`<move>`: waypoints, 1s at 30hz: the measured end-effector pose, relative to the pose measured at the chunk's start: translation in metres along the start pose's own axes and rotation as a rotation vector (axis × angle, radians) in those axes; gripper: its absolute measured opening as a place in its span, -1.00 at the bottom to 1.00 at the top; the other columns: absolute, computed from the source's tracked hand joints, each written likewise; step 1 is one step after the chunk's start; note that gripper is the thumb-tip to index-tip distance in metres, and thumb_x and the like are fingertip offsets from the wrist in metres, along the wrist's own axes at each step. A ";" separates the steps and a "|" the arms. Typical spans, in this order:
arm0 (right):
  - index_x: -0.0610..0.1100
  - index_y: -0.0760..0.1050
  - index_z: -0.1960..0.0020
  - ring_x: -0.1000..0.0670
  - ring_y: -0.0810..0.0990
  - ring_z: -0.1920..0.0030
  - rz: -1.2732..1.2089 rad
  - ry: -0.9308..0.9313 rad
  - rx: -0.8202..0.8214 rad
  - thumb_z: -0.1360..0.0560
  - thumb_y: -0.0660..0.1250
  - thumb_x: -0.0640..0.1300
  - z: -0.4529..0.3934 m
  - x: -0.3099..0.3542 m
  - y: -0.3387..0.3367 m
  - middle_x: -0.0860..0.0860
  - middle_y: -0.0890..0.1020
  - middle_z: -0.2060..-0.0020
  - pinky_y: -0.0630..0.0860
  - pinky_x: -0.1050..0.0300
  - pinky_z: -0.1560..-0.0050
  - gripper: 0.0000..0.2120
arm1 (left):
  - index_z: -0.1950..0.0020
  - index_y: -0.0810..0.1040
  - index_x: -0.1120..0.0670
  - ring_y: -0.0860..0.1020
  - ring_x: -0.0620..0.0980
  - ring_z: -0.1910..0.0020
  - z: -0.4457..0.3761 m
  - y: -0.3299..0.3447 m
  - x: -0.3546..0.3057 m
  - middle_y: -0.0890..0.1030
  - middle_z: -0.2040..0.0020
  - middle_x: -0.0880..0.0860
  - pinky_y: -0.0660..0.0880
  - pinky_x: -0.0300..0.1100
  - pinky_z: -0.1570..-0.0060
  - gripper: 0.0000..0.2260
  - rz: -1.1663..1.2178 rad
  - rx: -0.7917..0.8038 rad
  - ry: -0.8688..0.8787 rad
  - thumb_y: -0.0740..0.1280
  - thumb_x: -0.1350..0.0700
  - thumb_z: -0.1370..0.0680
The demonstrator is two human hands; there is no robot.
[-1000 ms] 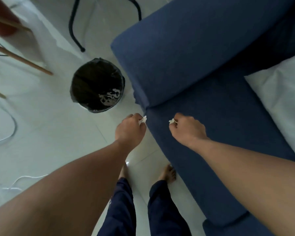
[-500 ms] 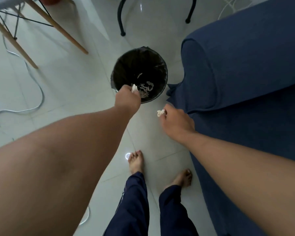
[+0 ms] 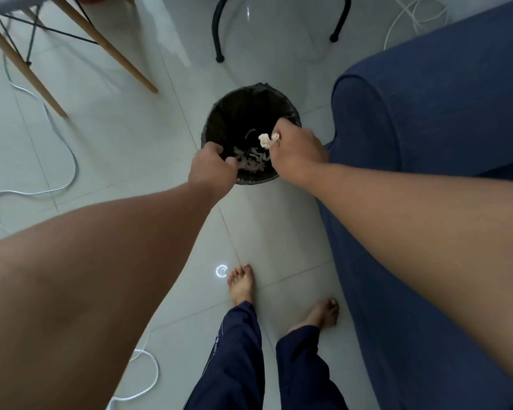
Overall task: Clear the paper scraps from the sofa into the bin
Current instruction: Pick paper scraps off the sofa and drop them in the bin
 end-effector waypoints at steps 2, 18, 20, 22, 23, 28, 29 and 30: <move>0.04 0.47 -0.15 -0.18 0.58 0.06 0.011 -0.017 0.012 -0.64 0.16 -0.13 -0.008 0.009 -0.001 -0.07 0.62 -0.01 0.51 -0.04 0.12 -0.83 | -0.46 0.46 0.08 0.55 0.06 -0.23 0.000 -0.001 0.005 0.56 -0.33 0.08 0.40 -0.16 -0.03 -0.58 -0.007 0.006 0.006 0.28 0.05 -0.59; 0.10 0.38 -0.48 -0.18 0.56 -0.26 0.100 0.075 0.210 -0.63 0.25 0.08 0.050 -0.042 0.035 -0.05 0.55 -0.33 0.45 0.03 0.04 -0.57 | -0.38 0.51 0.07 0.57 0.09 -0.17 0.029 0.012 0.005 0.61 -0.22 0.06 0.54 -0.04 -0.10 -0.62 -0.163 0.088 0.077 0.28 0.01 -0.58; 0.10 0.38 -0.45 -0.19 0.54 -0.29 0.126 0.076 0.224 -0.60 0.24 0.11 0.062 -0.056 0.036 -0.04 0.55 -0.35 0.43 0.01 0.04 -0.58 | -0.38 0.51 0.07 0.57 0.11 -0.17 0.039 0.021 -0.001 0.60 -0.23 0.07 0.53 -0.04 -0.09 -0.62 -0.197 0.124 0.106 0.27 0.01 -0.58; 0.08 0.40 -0.43 -0.17 0.52 -0.32 0.127 0.091 0.233 -0.60 0.23 0.12 0.074 -0.071 0.033 -0.03 0.53 -0.37 0.40 -0.01 0.03 -0.58 | -0.38 0.51 0.08 0.56 0.13 -0.18 0.052 0.029 -0.011 0.59 -0.24 0.09 0.49 -0.07 -0.05 -0.62 -0.259 0.160 0.150 0.26 0.02 -0.59; 0.07 0.41 -0.43 -0.16 0.52 -0.32 0.120 0.102 0.234 -0.61 0.22 0.11 0.080 -0.079 0.029 -0.02 0.53 -0.38 0.39 -0.02 0.02 -0.59 | -0.38 0.51 0.08 0.55 0.13 -0.19 0.059 0.034 -0.017 0.59 -0.24 0.09 0.50 -0.06 -0.07 -0.63 -0.291 0.179 0.170 0.26 0.02 -0.59; 0.04 0.47 -0.34 -0.14 0.59 -0.16 0.063 0.169 0.204 -0.63 0.21 0.12 0.109 -0.121 0.001 -0.03 0.60 -0.22 0.47 -0.01 -0.01 -0.67 | -0.42 0.50 0.07 0.53 0.13 -0.27 0.093 0.066 -0.047 0.62 -0.27 0.09 0.50 0.04 -0.25 -0.59 -0.377 0.310 0.236 0.27 0.02 -0.58; 0.04 0.48 -0.31 -0.13 0.59 -0.12 0.051 0.181 0.193 -0.64 0.20 0.15 0.115 -0.131 -0.005 -0.02 0.61 -0.19 0.50 -0.01 -0.02 -0.68 | -0.43 0.50 0.06 0.53 0.13 -0.30 0.100 0.074 -0.054 0.63 -0.28 0.08 0.49 0.04 -0.28 -0.58 -0.388 0.336 0.244 0.28 0.02 -0.58; 0.05 0.49 -0.29 -0.12 0.59 -0.11 0.037 0.194 0.181 -0.64 0.19 0.17 0.122 -0.141 -0.012 -0.01 0.61 -0.17 0.52 -0.02 -0.04 -0.68 | -0.43 0.50 0.06 0.53 0.12 -0.31 0.107 0.081 -0.062 0.63 -0.29 0.07 0.48 0.02 -0.30 -0.58 -0.403 0.355 0.255 0.28 0.02 -0.58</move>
Point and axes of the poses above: each hand's wrist, its own z-axis away from the middle knuckle, its own y-axis out of the palm, x = y × z, the point moved 5 cm from there along -z, towards the middle knuckle
